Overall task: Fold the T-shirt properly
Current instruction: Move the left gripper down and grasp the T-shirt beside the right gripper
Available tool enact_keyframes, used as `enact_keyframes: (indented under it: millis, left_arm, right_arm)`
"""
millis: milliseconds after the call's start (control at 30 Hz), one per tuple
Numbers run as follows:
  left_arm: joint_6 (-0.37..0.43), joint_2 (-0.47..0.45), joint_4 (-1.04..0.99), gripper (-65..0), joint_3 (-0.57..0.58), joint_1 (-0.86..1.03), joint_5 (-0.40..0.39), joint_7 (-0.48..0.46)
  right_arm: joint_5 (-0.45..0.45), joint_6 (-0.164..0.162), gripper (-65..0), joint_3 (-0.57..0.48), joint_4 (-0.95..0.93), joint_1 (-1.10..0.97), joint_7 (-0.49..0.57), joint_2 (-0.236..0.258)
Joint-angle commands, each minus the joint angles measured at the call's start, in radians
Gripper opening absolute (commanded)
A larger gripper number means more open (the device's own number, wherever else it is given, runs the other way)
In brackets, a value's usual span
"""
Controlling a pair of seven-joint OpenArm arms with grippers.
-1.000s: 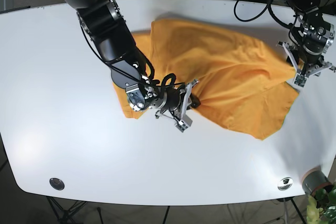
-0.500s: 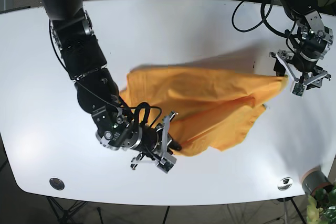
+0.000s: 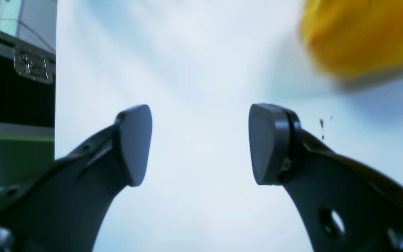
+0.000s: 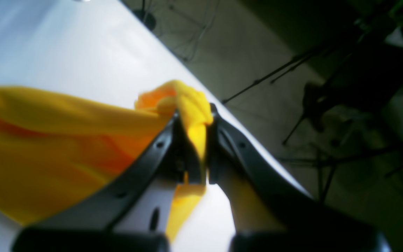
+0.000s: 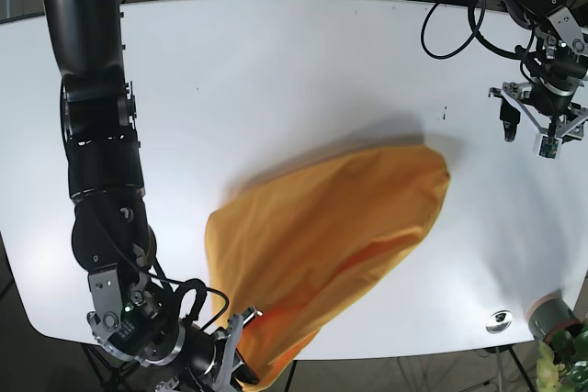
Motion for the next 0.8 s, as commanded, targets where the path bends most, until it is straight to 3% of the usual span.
enact_keyframes:
  millis: [0, 333, 500, 767]
  left_arm:
    - [0.006, -0.015, 0.020, -24.7, -0.006, -0.010, -0.013, -0.023]
    - [0.006, -0.011, 0.021, -24.7, 0.000, -0.040, -0.013, -0.025]
    - [0.006, 0.038, 0.020, -24.4, 0.008, -0.097, -0.012, -0.025]
    - [0.006, 0.073, 0.017, -24.2, 0.226, -0.172, -0.006, -0.028]
  right_arm:
    - [0.012, 0.000, -63.1, 0.004, 0.017, 0.070, 0.001, -0.003]
    - [0.009, 0.000, -63.1, -0.001, 0.011, 0.289, -0.047, -0.004]
    - [0.015, 0.000, -63.1, -0.002, -0.041, 0.367, -0.074, -0.007]
    - [0.014, 0.000, -63.1, -0.002, -0.063, 0.367, -0.101, -0.041]
